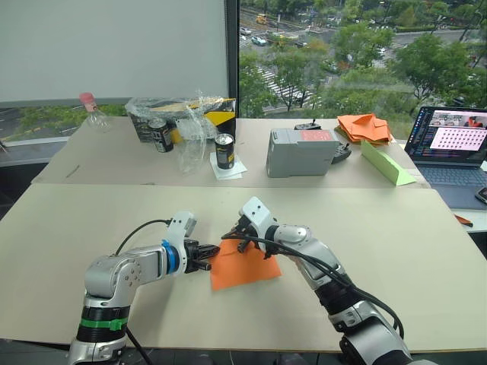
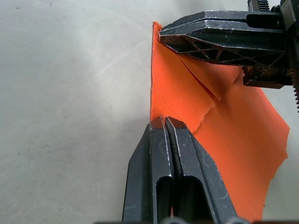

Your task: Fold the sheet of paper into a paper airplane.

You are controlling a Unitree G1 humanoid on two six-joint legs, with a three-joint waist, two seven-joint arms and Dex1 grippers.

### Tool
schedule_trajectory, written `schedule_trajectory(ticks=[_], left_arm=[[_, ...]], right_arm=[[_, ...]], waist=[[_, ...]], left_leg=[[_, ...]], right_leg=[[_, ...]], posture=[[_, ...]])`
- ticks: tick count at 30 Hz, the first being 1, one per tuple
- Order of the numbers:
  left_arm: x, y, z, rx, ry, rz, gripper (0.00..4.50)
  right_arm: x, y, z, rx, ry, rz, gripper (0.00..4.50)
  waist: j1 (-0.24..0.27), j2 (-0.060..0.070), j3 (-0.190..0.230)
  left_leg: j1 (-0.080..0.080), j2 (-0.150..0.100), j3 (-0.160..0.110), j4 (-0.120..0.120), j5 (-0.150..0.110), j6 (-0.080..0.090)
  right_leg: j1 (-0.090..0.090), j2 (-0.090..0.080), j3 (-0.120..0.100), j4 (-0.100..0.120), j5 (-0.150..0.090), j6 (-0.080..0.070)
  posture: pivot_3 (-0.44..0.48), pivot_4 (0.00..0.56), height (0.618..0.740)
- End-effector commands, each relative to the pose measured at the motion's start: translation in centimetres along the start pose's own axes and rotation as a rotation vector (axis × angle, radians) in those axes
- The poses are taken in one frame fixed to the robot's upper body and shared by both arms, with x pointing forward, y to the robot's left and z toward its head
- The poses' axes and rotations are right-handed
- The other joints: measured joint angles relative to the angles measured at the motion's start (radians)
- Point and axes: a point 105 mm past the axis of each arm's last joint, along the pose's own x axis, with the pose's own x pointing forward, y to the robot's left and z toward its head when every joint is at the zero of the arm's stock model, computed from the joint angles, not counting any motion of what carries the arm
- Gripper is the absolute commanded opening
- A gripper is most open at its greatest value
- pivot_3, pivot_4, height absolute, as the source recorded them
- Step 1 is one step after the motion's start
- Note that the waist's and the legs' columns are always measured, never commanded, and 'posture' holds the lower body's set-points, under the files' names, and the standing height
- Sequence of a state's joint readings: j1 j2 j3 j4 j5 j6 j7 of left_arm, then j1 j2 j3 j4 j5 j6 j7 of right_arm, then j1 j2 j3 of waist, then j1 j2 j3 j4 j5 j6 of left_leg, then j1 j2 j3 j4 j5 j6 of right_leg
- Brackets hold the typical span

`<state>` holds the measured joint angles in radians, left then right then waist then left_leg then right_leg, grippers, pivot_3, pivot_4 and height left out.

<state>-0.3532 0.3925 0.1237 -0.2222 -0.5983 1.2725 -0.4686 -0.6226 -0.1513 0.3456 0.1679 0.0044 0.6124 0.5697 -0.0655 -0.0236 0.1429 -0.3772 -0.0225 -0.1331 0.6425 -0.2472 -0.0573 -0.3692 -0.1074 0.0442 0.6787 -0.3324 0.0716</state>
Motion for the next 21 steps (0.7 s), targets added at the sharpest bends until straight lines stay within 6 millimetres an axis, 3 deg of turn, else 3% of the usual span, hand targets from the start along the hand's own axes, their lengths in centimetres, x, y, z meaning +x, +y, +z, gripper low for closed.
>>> schedule_trajectory(ticks=[1, 10, 21], left_arm=[[0.1, 0.9, -0.4, -0.018, 0.025, 0.050, 0.09], [1.1, -0.5, 1.4, -0.009, -0.023, 0.015, 0.09], [1.7, -0.3, 0.4, 0.008, 0.016, 0.027, 0.09]], right_arm=[[-0.1, 1.0, -1.4, -0.007, 0.051, 0.052, 0.00], [-0.2, 1.6, -1.8, -0.022, 0.063, 0.079, 0.00], [-0.2, 1.6, -1.8, -0.023, 0.065, 0.074, 0.00]], waist=[[0.000, 0.000, 0.000], [0.002, 0.000, 0.000], [0.003, 0.000, 0.000]], left_leg=[[0.000, 0.000, 0.000, 0.000, 0.000, 0.000], [0.000, 0.000, 0.000, 0.000, 0.000, 0.000], [0.000, 0.000, 0.000, -0.001, 0.000, 0.000]], right_leg=[[0.000, 0.000, 0.000, 0.000, 0.000, 0.000], [0.000, 0.000, 0.000, -0.001, 0.000, 0.000], [0.000, 0.000, 0.000, -0.001, 0.000, 0.000]], posture=[[0.000, 0.150, 0.740], [0.000, 0.150, 0.740], [0.000, 0.150, 0.740]])
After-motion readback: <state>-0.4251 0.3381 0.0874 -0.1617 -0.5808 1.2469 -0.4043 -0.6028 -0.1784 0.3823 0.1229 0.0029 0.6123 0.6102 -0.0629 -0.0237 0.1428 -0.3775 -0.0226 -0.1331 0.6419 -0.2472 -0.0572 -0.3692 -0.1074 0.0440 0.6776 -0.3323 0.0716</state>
